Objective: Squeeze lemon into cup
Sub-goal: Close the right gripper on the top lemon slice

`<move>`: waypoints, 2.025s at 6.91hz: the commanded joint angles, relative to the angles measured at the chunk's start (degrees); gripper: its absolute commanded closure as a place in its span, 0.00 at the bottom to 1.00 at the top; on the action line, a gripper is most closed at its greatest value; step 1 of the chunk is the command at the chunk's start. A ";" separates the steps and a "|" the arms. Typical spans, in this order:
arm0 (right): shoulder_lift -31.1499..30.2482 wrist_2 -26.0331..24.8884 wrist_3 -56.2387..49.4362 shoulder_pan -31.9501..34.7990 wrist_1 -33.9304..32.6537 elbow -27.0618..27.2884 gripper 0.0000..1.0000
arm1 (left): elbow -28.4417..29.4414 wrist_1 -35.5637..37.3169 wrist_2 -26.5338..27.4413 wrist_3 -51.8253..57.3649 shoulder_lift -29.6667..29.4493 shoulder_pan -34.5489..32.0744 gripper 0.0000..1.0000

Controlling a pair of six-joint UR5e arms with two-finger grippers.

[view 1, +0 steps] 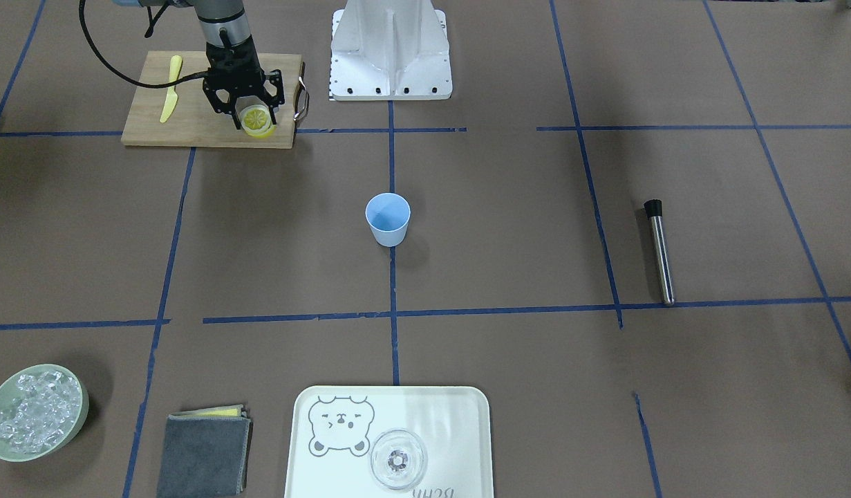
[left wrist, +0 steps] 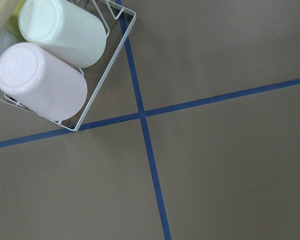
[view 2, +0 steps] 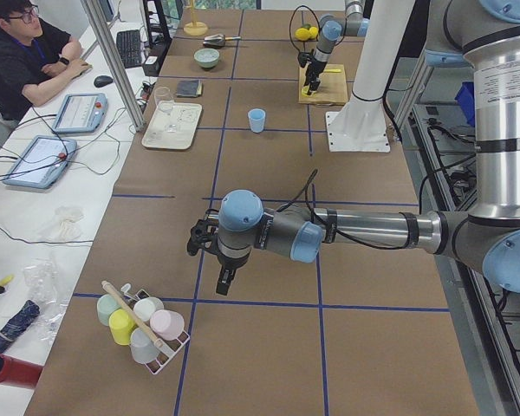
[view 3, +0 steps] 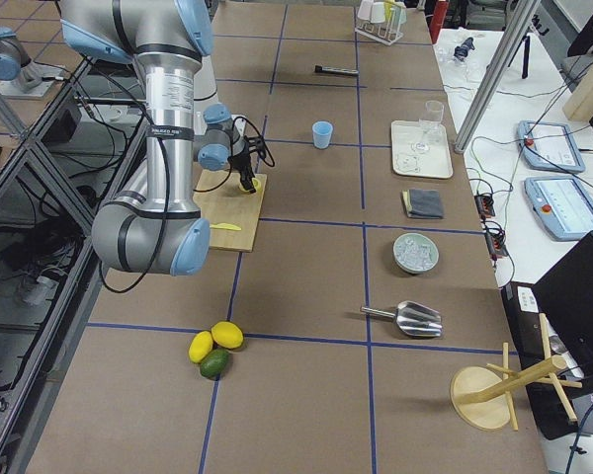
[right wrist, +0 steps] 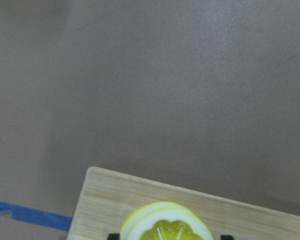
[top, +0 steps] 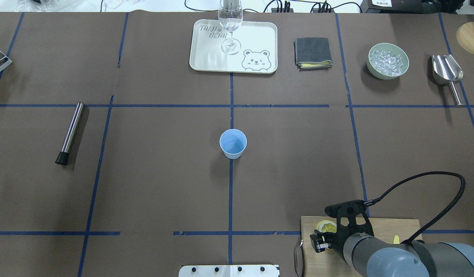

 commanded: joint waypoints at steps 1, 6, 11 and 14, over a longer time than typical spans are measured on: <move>-0.01 0.00 0.00 -0.30 0.01 -0.06 0.27 | 0.03 -0.06 0.00 0.00 0.00 0.00 0.00; -0.01 0.09 0.00 -0.03 0.01 0.38 0.63 | -0.06 0.03 0.00 0.00 0.00 0.00 0.00; -0.71 0.00 -0.09 0.32 0.01 2.05 0.61 | 0.03 -0.06 0.00 0.00 0.00 0.00 0.00; -0.72 0.00 -0.09 1.19 -0.07 2.93 0.61 | 0.03 -0.06 0.00 0.00 0.00 0.00 0.00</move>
